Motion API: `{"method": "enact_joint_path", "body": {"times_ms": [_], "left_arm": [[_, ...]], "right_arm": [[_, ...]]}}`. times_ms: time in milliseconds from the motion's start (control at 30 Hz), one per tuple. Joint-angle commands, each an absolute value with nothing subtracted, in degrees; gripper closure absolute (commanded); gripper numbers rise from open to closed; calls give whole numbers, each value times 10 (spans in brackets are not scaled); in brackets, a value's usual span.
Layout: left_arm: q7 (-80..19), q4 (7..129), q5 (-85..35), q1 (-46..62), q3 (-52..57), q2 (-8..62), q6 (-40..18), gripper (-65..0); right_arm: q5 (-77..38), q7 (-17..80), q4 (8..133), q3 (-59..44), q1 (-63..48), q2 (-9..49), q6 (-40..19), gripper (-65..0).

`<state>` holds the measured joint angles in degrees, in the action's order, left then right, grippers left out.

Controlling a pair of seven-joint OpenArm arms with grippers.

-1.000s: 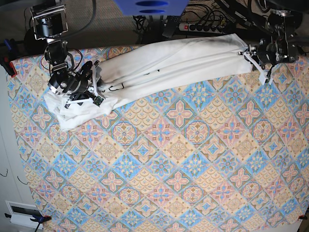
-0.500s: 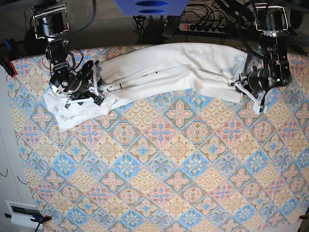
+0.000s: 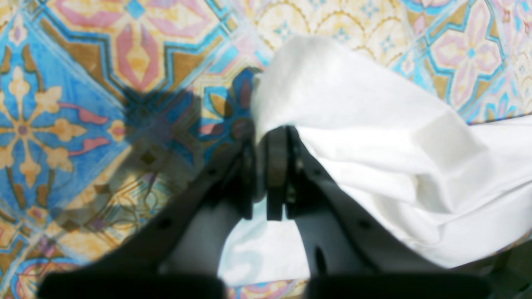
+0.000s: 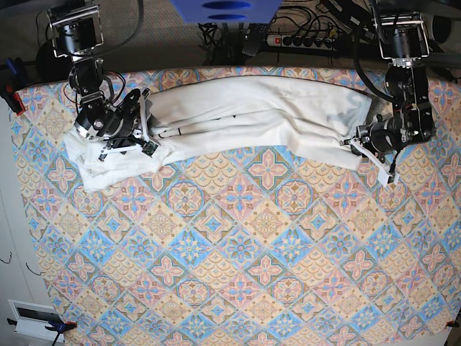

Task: Fold the T-shirt properly
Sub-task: 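Regrasp the collar end of the folded shirt with the left gripper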

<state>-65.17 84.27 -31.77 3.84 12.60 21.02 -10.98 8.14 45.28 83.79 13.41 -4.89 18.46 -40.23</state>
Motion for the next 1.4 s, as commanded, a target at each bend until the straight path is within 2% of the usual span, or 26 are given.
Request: {"method": "enact_joint_path", "body": {"times_ms": [0, 67, 267, 333, 533, 800, 1000, 1367], "left_arm": [[-647, 850, -320, 36, 131, 220, -111, 0], [-647, 850, -320, 49, 131, 220, -111, -34], [-669, 850, -327, 67, 131, 240, -109, -298], [-683, 851, -327, 67, 131, 242, -109, -334], [-719, 854, -328, 97, 153, 253, -111, -328], [-717, 851, -326, 133, 160, 265, -111, -328], [-689, 847, -321, 133, 159, 255, -109, -328], [-669, 751, -321, 79, 155, 223, -110, -328]], "right_arm": [[75, 445, 854, 132, -43, 188, -400, -216], [75, 445, 861, 132, -44, 188, -400, -217], [75, 446, 864, 132, -43, 188, -400, -217], [75, 446, 864, 132, -44, 188, -400, -217], [75, 446, 865, 132, -45, 188, -400, -217], [75, 446, 865, 132, -46, 189, -400, -215], [75, 446, 865, 132, -46, 189, -400, -215], [75, 447, 865, 132, -46, 189, -400, -214]]}}
